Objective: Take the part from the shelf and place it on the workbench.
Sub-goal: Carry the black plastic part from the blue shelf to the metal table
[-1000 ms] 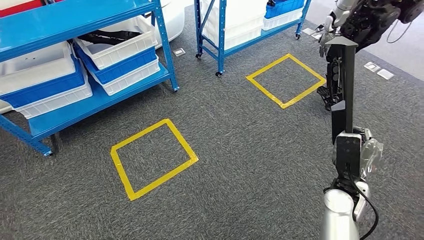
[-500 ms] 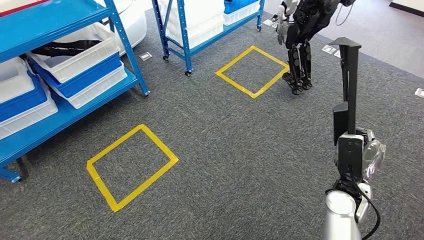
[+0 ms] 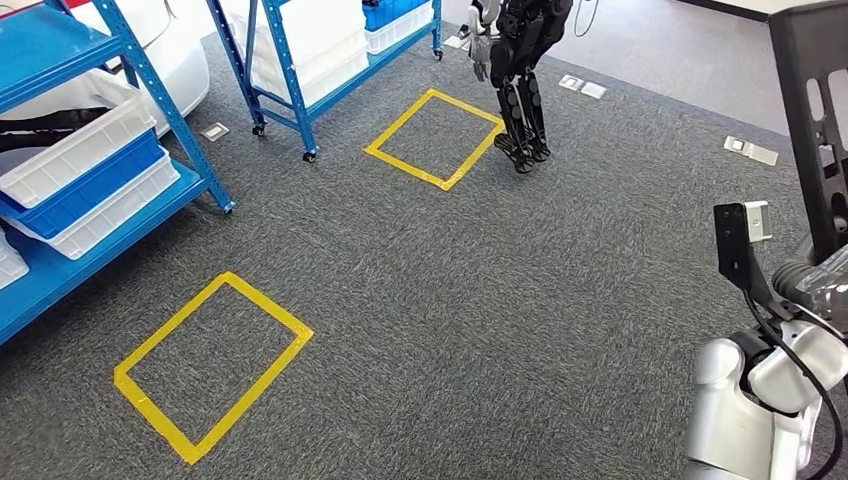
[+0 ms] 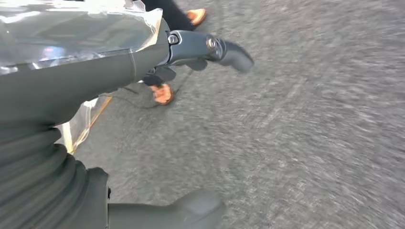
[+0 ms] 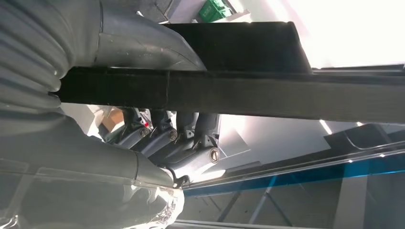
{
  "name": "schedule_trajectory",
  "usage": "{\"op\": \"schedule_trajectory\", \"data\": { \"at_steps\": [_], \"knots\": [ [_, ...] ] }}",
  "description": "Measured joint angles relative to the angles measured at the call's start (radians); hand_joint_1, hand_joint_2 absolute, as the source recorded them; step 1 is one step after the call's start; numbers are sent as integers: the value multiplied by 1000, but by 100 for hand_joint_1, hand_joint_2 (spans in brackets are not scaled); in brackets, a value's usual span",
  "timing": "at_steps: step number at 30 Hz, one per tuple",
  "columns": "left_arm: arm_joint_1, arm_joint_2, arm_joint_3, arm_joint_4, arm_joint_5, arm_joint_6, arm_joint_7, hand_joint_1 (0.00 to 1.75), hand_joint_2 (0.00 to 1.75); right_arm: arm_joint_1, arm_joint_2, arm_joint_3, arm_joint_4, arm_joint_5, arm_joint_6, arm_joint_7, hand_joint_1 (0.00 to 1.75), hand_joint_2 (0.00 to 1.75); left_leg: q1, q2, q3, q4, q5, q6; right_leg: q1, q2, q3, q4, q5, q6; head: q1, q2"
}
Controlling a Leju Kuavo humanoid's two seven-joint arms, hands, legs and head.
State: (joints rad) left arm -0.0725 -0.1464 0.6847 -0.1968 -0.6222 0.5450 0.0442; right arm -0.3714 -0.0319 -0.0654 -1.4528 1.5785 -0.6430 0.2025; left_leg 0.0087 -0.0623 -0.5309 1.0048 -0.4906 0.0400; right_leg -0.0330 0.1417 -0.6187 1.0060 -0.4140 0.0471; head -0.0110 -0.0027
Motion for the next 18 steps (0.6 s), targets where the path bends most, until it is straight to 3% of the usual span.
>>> {"op": "schedule_trajectory", "data": {
  "at_steps": [2, 4, 6, 7, 8, 9, 11, 13, 15, 16, 18],
  "knots": [
    [-1, -3, 3, 0, -1, 0, 2, 0, 175, -4, 1, 1, -1, -4, -1, -7, 175, 175, 1, 27, 4, -19, 16, 9, 4, -48, -26, 33, -17, 2, 4, 0],
    [-1, -5, 5, 0, -3, -1, 2, 0, 175, -10, 2, 4, -2, -6, -2, -10, 175, 175, 0, 56, 3, -29, 24, 13, 7, -114, -81, 143, -72, -5, 10, 0],
    [1, -6, 10, 0, -3, -1, 3, 0, 175, -11, 4, 7, -1, -7, -3, -12, 175, 175, -2, 86, -1, -28, 25, 13, 5, -129, -131, 261, -116, 0, 13, 0],
    [1, -6, 12, 0, -3, -1, 3, 0, 175, -10, 4, 7, -1, -7, -3, -13, 175, 175, -3, 101, -2, -27, 25, 12, 3, -131, -133, 279, -119, 8, 13, 0],
    [1, -7, 13, 0, -3, -1, 3, 0, 175, -9, 5, 7, -1, -7, -3, -13, 175, 175, -2, 115, -2, -27, 25, 11, 1, -137, -113, 251, -106, 18, 13, 0],
    [0, -8, 14, 0, -3, -1, 3, 0, 175, -10, 5, 7, -1, -8, -3, -13, 175, 175, -2, 128, -1, -25, 23, 8, -2, -150, -73, 185, -83, 29, 13, 0],
    [-1, -8, 14, 0, -3, -1, 3, 0, 175, -13, 5, 8, -1, -8, -3, -14, 175, 175, -6, 151, -1, -16, 15, -4, -3, -196, 5, 50, -45, 39, 14, 0],
    [-2, -6, 14, -1, -3, -1, 3, 0, 175, -14, 6, 10, 0, -8, -3, -13, 175, 175, -13, 169, -1, -9, 8, -15, 1, -213, 28, 4, -35, 26, 13, 0],
    [-3, -8, 14, -1, -5, -1, 7, 0, 175, -15, 0, 18, 3, -8, -2, 11, 175, 175, -12, 184, 0, -8, 4, -20, 0, -187, 24, 6, -29, 10, 10, 0],
    [-4, -8, 14, -1, -7, -1, 11, 0, 175, -18, -10, 29, 5, -8, 0, 43, 175, 175, -9, 172, -2, -1, -4, -23, -2, -176, 21, 5, -27, 3, 10, 0],
    [-4, -10, 16, -1, -12, 0, 19, 0, 175, -37, -42, 75, 13, -8, 8, 148, 175, 175, -1, 117, -30, 65, -53, -29, -4, -155, 17, 5, -21, -11, 8, 0]
  ]
}}
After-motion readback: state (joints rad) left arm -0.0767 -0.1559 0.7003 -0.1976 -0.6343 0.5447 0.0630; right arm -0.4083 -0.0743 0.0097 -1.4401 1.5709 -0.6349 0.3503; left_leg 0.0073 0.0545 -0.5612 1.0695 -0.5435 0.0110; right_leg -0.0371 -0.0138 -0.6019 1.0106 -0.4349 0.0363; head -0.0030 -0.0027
